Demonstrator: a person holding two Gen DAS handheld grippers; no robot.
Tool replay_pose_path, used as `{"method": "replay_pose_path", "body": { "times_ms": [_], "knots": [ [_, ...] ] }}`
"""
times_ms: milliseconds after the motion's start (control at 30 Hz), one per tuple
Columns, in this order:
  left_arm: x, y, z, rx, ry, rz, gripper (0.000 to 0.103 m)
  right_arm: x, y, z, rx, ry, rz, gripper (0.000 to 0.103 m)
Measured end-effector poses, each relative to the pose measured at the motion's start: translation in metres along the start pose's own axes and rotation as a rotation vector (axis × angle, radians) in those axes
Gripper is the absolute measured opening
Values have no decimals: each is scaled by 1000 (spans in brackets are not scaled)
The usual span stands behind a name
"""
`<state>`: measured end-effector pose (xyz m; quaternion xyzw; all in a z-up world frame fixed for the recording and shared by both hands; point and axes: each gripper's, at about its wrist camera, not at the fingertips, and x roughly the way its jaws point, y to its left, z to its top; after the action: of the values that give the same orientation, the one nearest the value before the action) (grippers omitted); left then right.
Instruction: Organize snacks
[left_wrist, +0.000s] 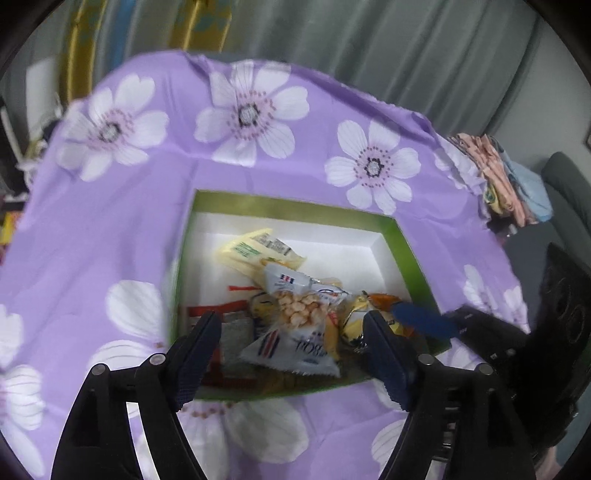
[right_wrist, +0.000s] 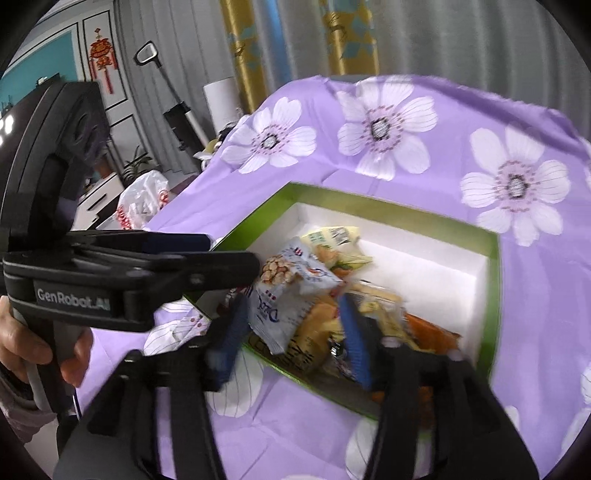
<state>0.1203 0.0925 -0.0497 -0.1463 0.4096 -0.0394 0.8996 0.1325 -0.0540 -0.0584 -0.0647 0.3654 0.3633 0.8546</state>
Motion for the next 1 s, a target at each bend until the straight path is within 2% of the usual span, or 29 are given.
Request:
{"method": "replay_pose_path", "body": {
  "times_ms": [100,133,200,367,433,567,700,833,1000],
  "knots": [
    [-22,-7,-3,17,-30,40,90,-23,3,2,9,-23,-63,94],
    [-26,-7,-3,18,-37,47,97,-29,3,1,13,-27,-76,96],
    [-40,-12,-4,26,-59,60,100,-41,3,3,26,-29,-104,103],
    [-74,-23,-6,23,-105,100,102,-66,0,4,71,-21,-157,103],
    [-81,-27,-6,20,-101,128,102,-74,2,4,73,-16,-185,103],
    [-95,-32,-8,0,-82,120,102,-88,8,8,67,-6,-215,103],
    [-111,-42,-10,28,-105,193,102,-105,18,13,44,-22,-215,103],
    [-126,-42,-8,-6,-113,131,102,-119,26,18,24,-42,-226,103],
    [-141,-51,-5,22,-151,247,102,-135,33,24,11,-68,-236,103]
  ]
}}
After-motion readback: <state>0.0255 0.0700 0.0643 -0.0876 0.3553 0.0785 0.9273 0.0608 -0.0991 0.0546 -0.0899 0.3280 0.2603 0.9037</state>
